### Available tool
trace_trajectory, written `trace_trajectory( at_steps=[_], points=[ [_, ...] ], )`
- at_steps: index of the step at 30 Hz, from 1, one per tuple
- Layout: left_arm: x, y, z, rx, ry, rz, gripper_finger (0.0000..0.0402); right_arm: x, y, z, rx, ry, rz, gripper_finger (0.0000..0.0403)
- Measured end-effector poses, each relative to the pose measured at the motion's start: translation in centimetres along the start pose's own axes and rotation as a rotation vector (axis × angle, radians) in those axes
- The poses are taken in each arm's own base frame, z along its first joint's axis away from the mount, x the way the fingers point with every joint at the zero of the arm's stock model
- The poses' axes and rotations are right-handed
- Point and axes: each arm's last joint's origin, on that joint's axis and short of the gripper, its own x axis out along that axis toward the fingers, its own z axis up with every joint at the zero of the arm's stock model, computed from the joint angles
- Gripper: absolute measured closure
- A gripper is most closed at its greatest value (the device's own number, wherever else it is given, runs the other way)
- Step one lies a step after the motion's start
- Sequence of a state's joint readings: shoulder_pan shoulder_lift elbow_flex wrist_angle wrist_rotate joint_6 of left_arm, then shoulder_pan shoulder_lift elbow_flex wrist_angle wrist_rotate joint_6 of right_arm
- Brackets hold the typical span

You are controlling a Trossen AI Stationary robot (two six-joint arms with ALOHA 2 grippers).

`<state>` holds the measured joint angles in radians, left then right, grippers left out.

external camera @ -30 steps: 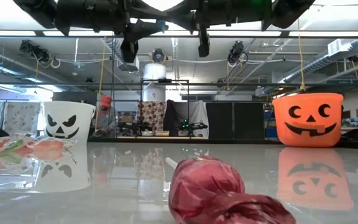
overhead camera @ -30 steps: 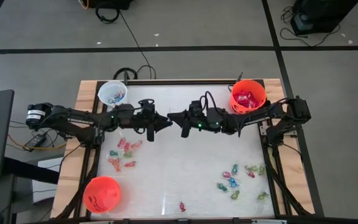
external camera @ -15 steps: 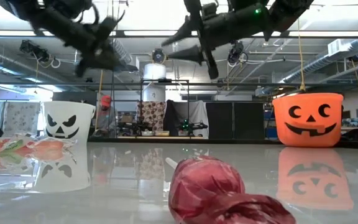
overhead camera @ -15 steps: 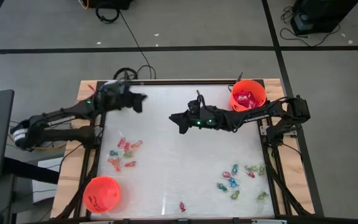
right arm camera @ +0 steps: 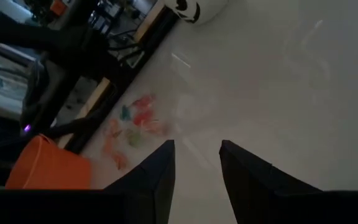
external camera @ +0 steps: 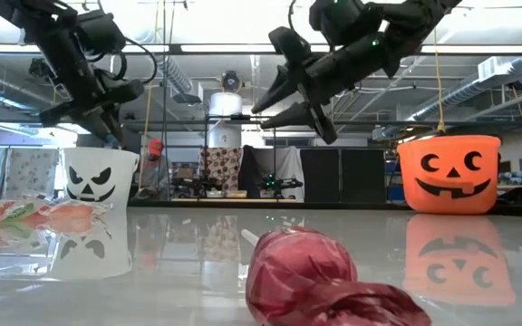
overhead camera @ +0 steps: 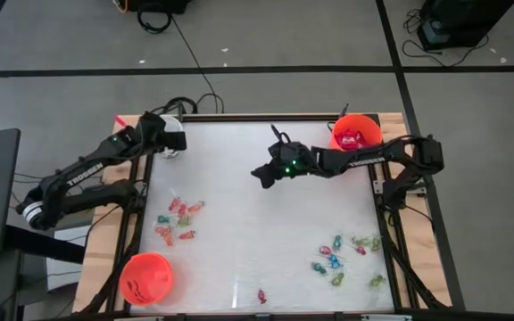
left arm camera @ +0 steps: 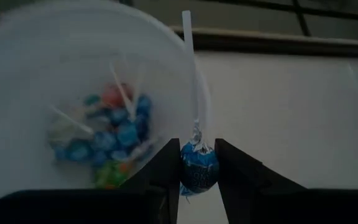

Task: Sort candy by brand, put in halloween buckets
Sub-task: Put the blue lollipop into the white bucket, then put the red lollipop into the white bucket

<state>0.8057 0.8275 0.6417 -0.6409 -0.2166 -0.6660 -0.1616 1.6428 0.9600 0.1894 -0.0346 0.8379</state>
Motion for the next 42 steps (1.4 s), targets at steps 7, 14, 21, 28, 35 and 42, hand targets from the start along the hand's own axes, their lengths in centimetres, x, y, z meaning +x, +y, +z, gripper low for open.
trace_trajectory(
  at_steps=[7, 14, 21, 28, 35, 42],
  points=[
    [0.1, 0.1, 2.2, 0.019, -0.049, 0.180, 0.0309, -0.3, -2.2, 2.2, -0.014, 0.046, 0.045, 0.0263],
    [4.4, 0.8, 1.7, 0.054, 0.210, 0.296, 0.0309, -0.7, -4.3, 3.5, -0.016, 0.111, 0.037, 0.0263],
    [6.5, 0.8, 1.3, 0.040, 0.282, 0.344, 0.0288, -0.9, -5.2, 3.1, -0.046, 0.198, 0.010, 0.0263],
    [6.2, 0.7, 2.3, 0.009, 0.256, 0.335, 0.0234, -0.9, -5.3, 3.0, -0.054, 0.213, 0.007, 0.0263],
    [4.6, 0.7, 2.5, 0.049, 0.262, 0.237, 0.0196, -1.3, -5.0, 3.0, -0.038, 0.238, 0.033, 0.0262],
    [-1.8, -0.6, 5.1, 0.137, 0.013, 0.050, 0.0195, -3.1, -3.9, 2.2, -0.059, 0.297, -0.019, 0.0264]
  ],
)
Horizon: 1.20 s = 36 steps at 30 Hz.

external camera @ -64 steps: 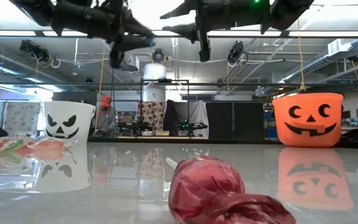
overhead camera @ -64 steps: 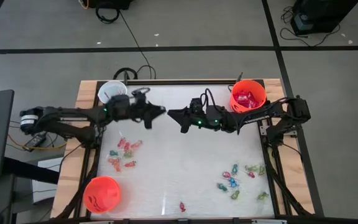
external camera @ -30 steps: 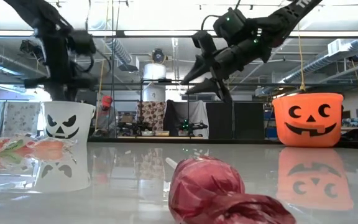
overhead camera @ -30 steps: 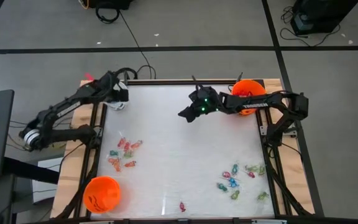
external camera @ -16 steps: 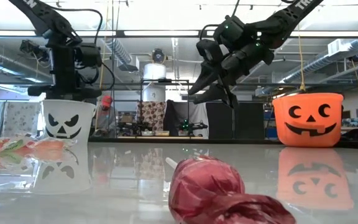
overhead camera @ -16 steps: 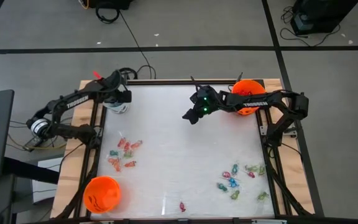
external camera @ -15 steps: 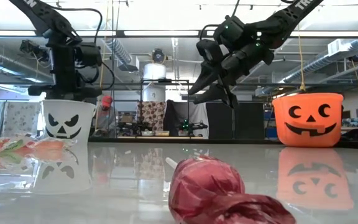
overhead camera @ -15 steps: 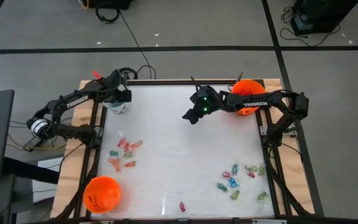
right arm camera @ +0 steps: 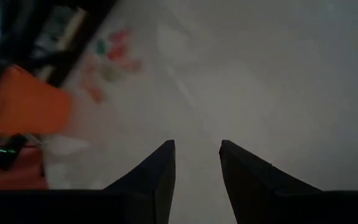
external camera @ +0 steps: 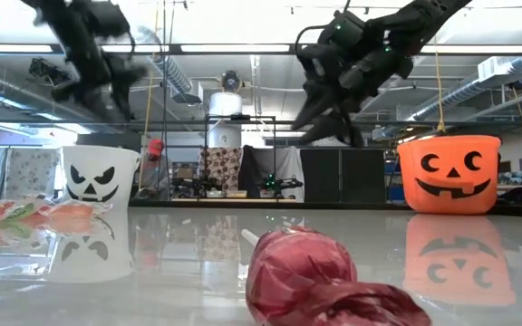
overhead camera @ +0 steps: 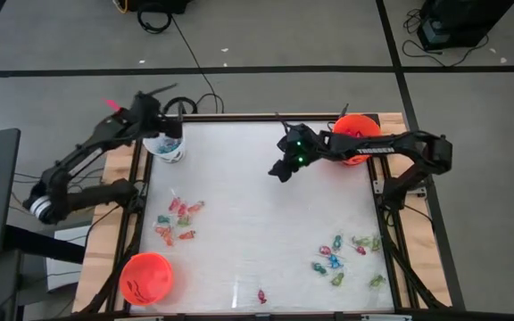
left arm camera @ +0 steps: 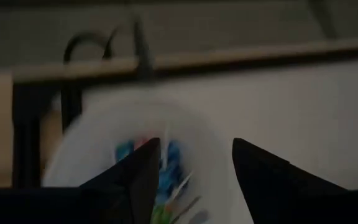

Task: Sort candy by brand, put in halloween buckets
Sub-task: Put the red lollipop into the white bucket

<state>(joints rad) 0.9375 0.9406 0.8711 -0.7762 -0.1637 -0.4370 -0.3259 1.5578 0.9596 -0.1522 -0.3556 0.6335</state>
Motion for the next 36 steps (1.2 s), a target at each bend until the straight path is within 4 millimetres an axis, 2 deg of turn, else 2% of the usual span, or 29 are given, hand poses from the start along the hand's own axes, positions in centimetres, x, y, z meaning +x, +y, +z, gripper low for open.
trace_trajectory(
  at_steps=[5, 10, 17, 25, 36],
  points=[
    [-4.7, -0.7, 0.7, 0.072, -0.165, -0.163, 0.0195, 0.0, 0.9, -2.8, -0.007, 0.112, -0.171, 0.0264],
    [-6.9, -1.6, -0.3, 0.096, -0.188, -0.309, 0.0195, 0.6, 2.9, -6.2, -0.017, 0.222, -0.263, 0.0264],
    [-8.0, -3.9, -1.9, 0.233, -0.156, -0.466, 0.0201, 1.0, 6.4, -11.1, 0.027, 0.271, -0.316, 0.0264],
    [-9.0, -7.2, -3.3, 0.368, -0.178, -0.646, 0.0214, 0.0, 8.6, -16.7, 0.101, 0.354, -0.443, 0.0264],
    [-7.2, -11.3, -6.9, 0.576, -0.017, -0.616, 0.0216, -1.4, 10.4, -21.6, 0.185, 0.455, -0.491, 0.0264]
  ],
)
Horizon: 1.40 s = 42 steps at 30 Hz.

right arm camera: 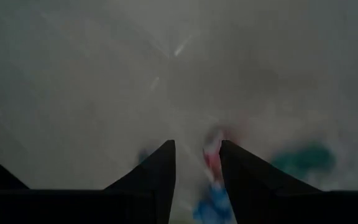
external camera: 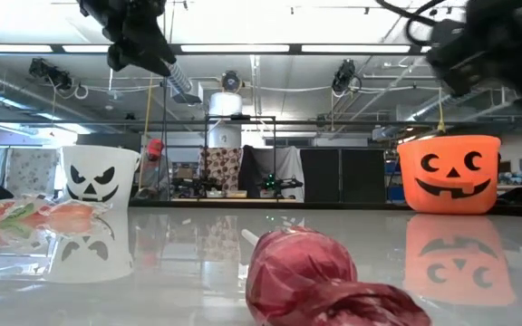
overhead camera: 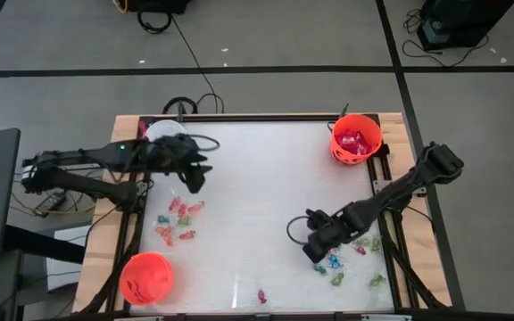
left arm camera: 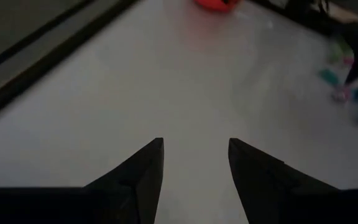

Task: Sort candy by brand, put in halloween buckets
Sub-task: Put the red lollipop into the white bucket

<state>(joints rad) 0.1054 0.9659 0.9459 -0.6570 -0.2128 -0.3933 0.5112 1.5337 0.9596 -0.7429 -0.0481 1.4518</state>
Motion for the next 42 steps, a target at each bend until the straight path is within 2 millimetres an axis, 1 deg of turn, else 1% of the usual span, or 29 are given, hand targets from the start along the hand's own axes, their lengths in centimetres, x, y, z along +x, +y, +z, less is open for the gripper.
trace_trajectory(
  at_steps=[5, 8, 13, 16, 20, 22, 24, 28, 32, 37, 40, 42],
  points=[
    [1.5, -1.9, -0.7, 0.079, 0.059, -0.043, 0.0216, 0.0, -0.4, -2.3, 0.024, 0.087, -0.063, 0.0264],
    [2.2, -3.0, -1.1, 0.112, 0.083, -0.068, 0.0216, 0.1, -0.6, -4.0, 0.038, 0.110, -0.091, 0.0264],
    [3.5, -4.4, -1.7, 0.137, 0.126, -0.113, 0.0216, 0.1, -1.0, -6.1, 0.040, 0.051, -0.114, 0.0264],
    [4.9, -4.9, -2.2, 0.145, 0.187, -0.131, 0.0216, -0.1, -2.0, -6.8, 0.044, 0.004, -0.210, 0.0264],
    [6.7, -5.6, -2.4, 0.142, 0.221, -0.179, 0.0216, -0.4, -3.2, -6.8, -0.031, -0.025, -0.331, 0.0264],
    [7.3, -6.1, -2.4, 0.131, 0.225, -0.221, 0.0216, -0.5, -3.5, -6.6, -0.088, -0.003, -0.371, 0.0264],
    [7.7, -6.3, -2.4, 0.124, 0.225, -0.254, 0.0216, -0.1, -3.8, -6.4, -0.141, 0.031, -0.377, 0.0265],
    [7.9, -6.5, -2.3, 0.118, 0.212, -0.270, 0.0216, 1.5, -5.1, -6.1, -0.187, 0.071, -0.381, 0.0266],
    [7.9, -6.6, -2.2, 0.082, 0.205, -0.273, 0.0216, 2.8, -6.0, -5.6, -0.207, 0.063, -0.360, 0.0266],
    [7.9, -6.6, -2.1, 0.063, 0.206, -0.272, 0.0216, 4.1, -6.9, -4.8, -0.269, 0.117, -0.313, 0.0269],
    [7.9, -6.6, -2.2, 0.061, 0.207, -0.271, 0.0216, 4.3, -7.2, -4.5, -0.290, 0.153, -0.306, 0.0288],
    [7.9, -6.6, -2.2, 0.058, 0.208, -0.270, 0.0216, 4.3, -7.2, -4.2, -0.309, 0.174, -0.293, 0.0322]
  ],
)
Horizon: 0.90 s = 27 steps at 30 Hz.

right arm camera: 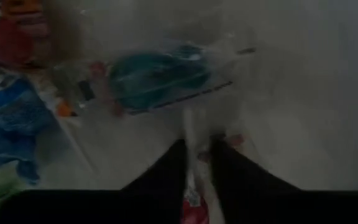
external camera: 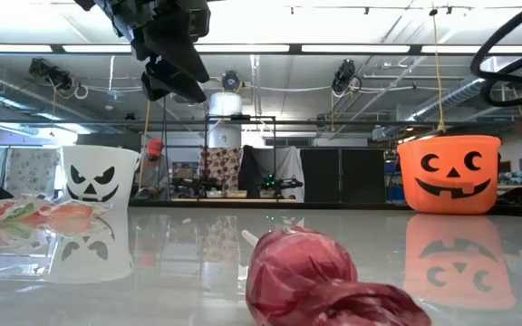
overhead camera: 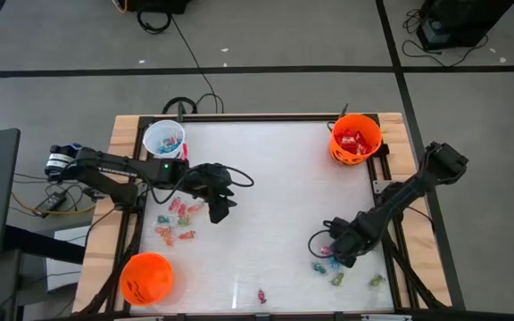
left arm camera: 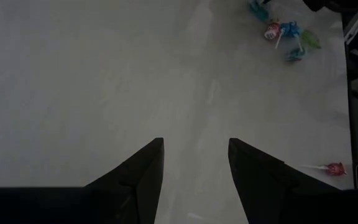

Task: Sort candy by brand, put in halloween buckets
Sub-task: Put the red lollipop into the white bucket

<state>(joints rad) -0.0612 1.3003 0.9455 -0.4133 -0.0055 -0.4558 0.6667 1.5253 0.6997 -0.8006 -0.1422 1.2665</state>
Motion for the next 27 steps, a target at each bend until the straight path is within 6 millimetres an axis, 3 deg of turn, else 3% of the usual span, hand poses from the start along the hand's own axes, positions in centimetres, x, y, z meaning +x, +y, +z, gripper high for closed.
trace_trajectory(
  at_steps=[3, 7, 13, 21, 24, 27],
  points=[
    [0.0, 0.0, 0.0, -0.001, 0.001, 0.001, 0.0216, -0.4, 0.5, 0.5, -0.028, 0.002, 0.024, 0.0385],
    [-0.2, 0.1, 0.1, -0.029, 0.011, -0.027, 0.0216, -1.8, 1.5, 1.3, -0.005, -0.055, 0.078, 0.0391],
    [-1.0, 0.7, 0.7, -0.030, -0.021, -0.066, 0.0216, -6.3, 2.9, 2.6, 0.064, -0.289, 0.221, 0.0397],
    [-1.8, 0.2, 2.5, 0.018, -0.192, -0.179, 0.0216, -10.7, 2.6, 6.4, 0.215, -0.694, 0.430, 0.0398],
    [-1.9, 0.1, 2.8, 0.026, -0.226, -0.193, 0.0215, -11.6, 2.4, 8.5, 0.222, -0.783, 0.490, 0.0398],
    [-1.8, 0.2, 2.8, 0.009, -0.224, -0.187, 0.0215, -11.0, 2.2, 10.1, 0.199, -0.748, 0.490, 0.0398]
  ],
)
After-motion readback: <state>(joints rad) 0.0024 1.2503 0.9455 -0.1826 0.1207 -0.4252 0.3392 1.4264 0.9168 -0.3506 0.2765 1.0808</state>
